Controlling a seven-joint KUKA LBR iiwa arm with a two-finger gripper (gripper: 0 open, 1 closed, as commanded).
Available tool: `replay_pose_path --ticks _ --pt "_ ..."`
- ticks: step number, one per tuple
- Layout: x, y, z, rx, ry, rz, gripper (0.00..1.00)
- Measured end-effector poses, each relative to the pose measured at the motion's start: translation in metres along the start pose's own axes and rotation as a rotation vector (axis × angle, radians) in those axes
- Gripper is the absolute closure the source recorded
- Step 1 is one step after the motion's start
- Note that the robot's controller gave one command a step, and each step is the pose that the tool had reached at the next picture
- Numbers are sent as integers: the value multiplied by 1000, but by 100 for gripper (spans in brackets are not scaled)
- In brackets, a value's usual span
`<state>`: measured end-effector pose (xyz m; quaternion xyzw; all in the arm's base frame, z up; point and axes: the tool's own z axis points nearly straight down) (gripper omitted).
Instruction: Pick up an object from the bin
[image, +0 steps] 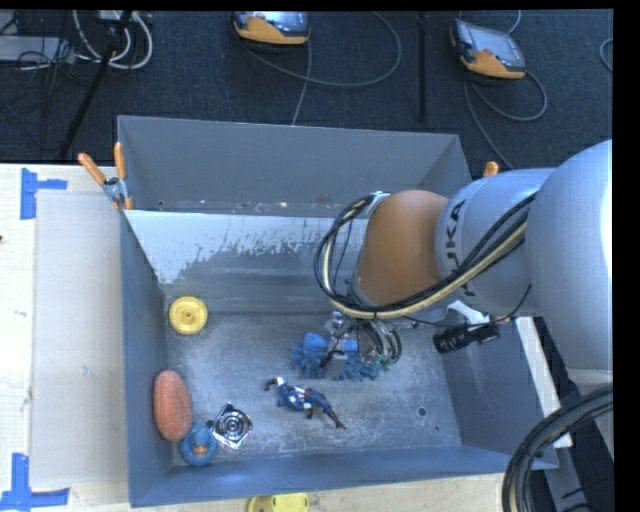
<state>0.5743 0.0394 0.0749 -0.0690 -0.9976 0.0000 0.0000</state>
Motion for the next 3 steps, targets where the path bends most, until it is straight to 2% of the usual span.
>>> replay_pose_path --ticks 1,2,3 --pt "0 0 0 0 0 1 100" --pt "-8 35 -101 0 0 6 100" --pt "-8 35 -101 0 0 6 100"
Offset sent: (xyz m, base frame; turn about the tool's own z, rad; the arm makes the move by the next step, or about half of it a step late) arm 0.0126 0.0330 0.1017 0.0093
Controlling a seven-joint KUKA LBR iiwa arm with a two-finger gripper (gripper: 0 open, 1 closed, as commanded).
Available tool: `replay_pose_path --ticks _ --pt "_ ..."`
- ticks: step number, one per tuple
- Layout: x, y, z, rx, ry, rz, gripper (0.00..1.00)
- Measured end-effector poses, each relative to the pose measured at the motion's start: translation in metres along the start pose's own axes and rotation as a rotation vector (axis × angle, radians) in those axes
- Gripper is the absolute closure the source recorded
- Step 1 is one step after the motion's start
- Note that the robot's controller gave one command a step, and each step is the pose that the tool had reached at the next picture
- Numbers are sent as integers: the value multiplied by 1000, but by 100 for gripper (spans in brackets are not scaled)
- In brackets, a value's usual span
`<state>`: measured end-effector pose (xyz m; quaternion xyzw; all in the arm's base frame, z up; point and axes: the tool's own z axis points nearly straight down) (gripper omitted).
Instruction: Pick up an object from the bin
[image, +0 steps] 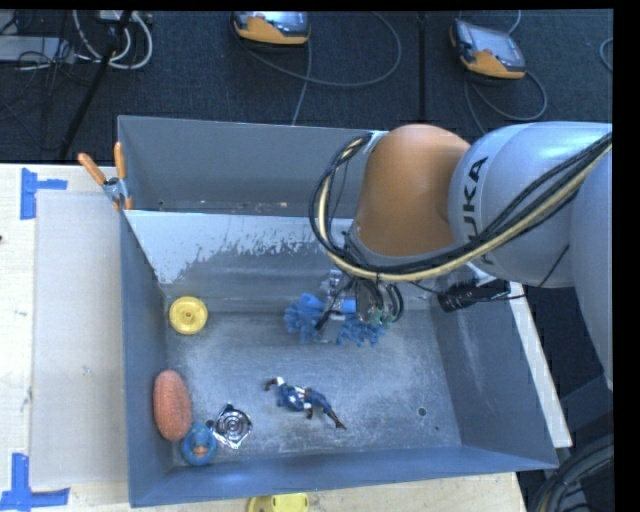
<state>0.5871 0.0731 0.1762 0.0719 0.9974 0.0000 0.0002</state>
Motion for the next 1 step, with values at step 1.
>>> replay_pose_path --ticks 1 --pt "-12 -13 -210 0 0 40 100"
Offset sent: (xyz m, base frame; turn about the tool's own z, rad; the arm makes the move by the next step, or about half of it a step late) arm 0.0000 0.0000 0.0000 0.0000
